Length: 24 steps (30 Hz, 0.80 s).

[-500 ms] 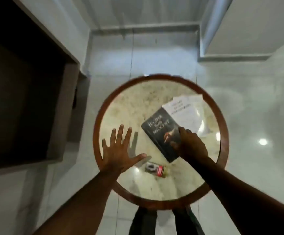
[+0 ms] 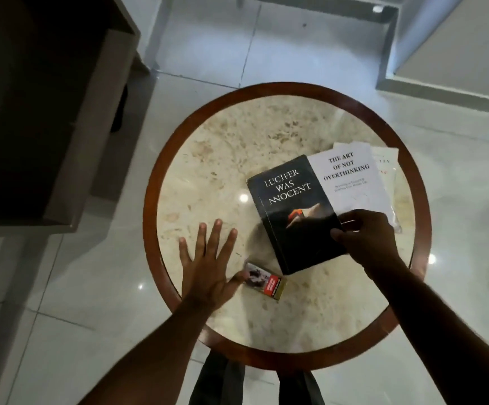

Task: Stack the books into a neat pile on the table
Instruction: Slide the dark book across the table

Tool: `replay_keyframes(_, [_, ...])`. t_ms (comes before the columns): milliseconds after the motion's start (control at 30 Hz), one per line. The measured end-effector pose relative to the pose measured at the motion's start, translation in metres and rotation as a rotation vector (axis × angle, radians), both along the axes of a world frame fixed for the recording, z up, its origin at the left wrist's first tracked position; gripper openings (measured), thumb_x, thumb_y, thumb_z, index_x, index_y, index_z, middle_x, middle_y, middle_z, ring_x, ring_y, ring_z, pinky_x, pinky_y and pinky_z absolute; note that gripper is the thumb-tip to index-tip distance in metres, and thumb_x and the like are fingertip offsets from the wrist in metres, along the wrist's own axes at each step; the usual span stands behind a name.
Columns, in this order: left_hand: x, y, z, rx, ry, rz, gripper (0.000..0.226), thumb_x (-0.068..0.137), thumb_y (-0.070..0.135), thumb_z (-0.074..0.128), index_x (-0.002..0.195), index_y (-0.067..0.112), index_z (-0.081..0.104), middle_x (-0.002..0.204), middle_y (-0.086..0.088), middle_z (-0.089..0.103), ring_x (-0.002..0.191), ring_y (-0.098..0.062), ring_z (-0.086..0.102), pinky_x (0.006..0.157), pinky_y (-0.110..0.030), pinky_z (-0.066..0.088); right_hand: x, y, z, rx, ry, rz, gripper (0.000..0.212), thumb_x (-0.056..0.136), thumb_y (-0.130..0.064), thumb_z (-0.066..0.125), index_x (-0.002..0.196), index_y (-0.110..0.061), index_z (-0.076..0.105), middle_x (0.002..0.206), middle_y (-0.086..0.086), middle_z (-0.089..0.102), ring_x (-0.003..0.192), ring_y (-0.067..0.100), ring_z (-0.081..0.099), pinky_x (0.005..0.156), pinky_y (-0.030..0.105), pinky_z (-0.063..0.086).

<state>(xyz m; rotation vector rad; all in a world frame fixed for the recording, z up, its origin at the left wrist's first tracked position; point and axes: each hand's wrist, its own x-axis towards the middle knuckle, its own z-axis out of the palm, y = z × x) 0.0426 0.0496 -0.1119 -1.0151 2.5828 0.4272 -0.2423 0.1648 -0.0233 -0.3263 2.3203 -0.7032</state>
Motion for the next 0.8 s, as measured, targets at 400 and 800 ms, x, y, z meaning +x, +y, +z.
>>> replay_keyframes(400, [0.009,0.001,-0.016,-0.024,0.097,0.014,0.088,0.090,0.082,0.024,0.163,0.034,0.012,0.174,-0.003,0.006,0.160,-0.033,0.004,0.120,-0.073,0.010,0.014,-0.146,-0.026,-0.150,-0.031,-0.193,0.019,0.077,-0.013,0.082,0.079,-0.016,0.064,0.088,0.008,0.070,0.088,0.025,0.068,0.088,0.037,0.058])
replay_keyframes(800, [0.006,0.002,-0.005,-0.014,0.158,0.037,0.077,0.098,0.069,0.015,0.159,0.026,0.031,0.171,-0.010,0.021,0.158,-0.037,0.015,0.118,-0.074,0.016,-0.030,-0.013,-0.006,0.203,0.421,0.064,0.057,0.082,-0.020,0.077,0.132,-0.017,0.050,0.126,0.016,0.058,0.115,0.040,0.055,0.089,0.046,0.051])
